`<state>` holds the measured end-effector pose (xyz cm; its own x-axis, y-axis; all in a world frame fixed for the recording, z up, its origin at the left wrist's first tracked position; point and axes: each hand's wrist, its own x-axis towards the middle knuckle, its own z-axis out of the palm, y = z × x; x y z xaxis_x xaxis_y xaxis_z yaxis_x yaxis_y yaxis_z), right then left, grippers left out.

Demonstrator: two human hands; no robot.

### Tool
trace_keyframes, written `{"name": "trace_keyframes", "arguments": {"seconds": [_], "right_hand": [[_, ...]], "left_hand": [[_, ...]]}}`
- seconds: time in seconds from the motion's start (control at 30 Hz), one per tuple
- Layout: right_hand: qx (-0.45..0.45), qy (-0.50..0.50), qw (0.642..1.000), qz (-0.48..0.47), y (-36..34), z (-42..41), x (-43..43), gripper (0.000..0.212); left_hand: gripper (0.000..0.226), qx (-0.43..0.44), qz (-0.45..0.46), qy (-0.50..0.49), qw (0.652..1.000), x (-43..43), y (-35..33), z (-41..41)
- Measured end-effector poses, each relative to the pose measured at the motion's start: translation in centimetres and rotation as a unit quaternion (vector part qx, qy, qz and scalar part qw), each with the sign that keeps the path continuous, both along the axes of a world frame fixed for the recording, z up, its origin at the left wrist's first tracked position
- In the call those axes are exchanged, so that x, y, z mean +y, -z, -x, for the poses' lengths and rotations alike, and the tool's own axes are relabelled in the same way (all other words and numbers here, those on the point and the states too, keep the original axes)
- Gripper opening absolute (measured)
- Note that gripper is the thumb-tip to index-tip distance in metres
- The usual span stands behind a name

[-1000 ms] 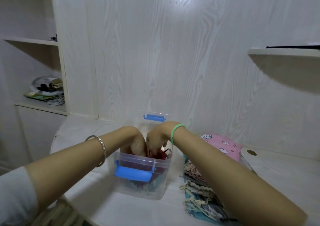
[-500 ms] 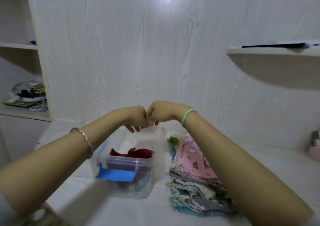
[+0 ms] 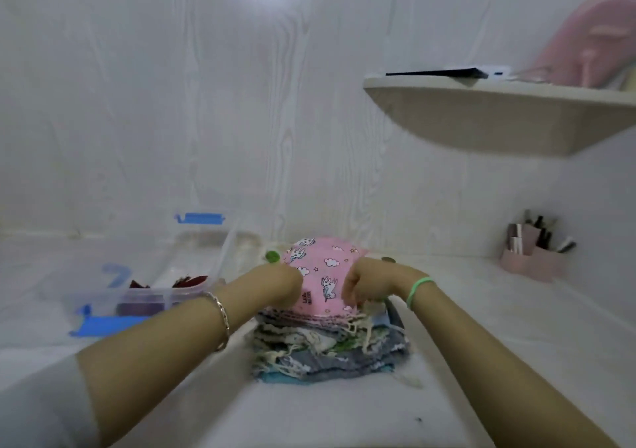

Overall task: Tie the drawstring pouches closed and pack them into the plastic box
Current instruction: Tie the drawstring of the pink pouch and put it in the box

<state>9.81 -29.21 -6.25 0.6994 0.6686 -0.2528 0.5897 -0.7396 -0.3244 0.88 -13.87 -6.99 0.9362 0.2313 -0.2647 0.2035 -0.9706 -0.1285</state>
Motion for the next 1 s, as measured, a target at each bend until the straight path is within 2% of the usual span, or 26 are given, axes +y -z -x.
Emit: {"name": "trace_keyframes", "arguments": {"seconds": [0.13, 0.27, 0.4, 0.47, 0.63, 0.8, 0.93, 1.0], "right_hand": [[-0.014, 0.000, 1.000, 0.010, 4.0, -0.1, -0.9, 0.034], [-0.063, -0.011, 0.997, -0.038, 4.6, -0.1, -0.6, 0.013], [-0.037, 0.001, 0.991, -0.132, 2.4, -0.8, -1.6, 0.044], [-0.030, -0.006, 0.983, -0.184, 0.8, -1.0, -2.3, 0.049], [-0.028, 0.028, 0.927, -0.374, -2.6, -1.3, -3.8, 0.027], [-0.010, 0.088, 0.869, -0.487, -3.0, -2.2, -3.6, 0.020], [-0.003, 0.096, 0.833, -0.545, -3.3, -1.8, -2.6, 0.021], [0.005, 0.099, 0.816, -0.570, -3.5, -1.7, -2.2, 0.020]], "left_hand": [[0.036, -0.046, -0.008, 0.001, 0.999, 0.1, 2.6, 0.6], [0.039, -0.088, 0.007, -0.020, 0.996, 1.1, 3.3, 0.8], [0.029, -0.156, 0.016, -0.035, 0.987, 2.2, 1.6, 0.1], [0.025, -0.199, 0.027, -0.038, 0.979, 2.7, 0.4, 0.0], [0.008, -0.285, 0.040, -0.033, 0.957, 3.1, -2.1, 0.8], [0.011, -0.350, 0.115, -0.030, 0.929, 4.1, -3.3, 1.6], [0.021, -0.339, 0.137, -0.044, 0.930, 4.7, -4.5, 2.0], [0.019, -0.298, 0.126, -0.036, 0.945, 5.3, -5.0, 2.2]]}}
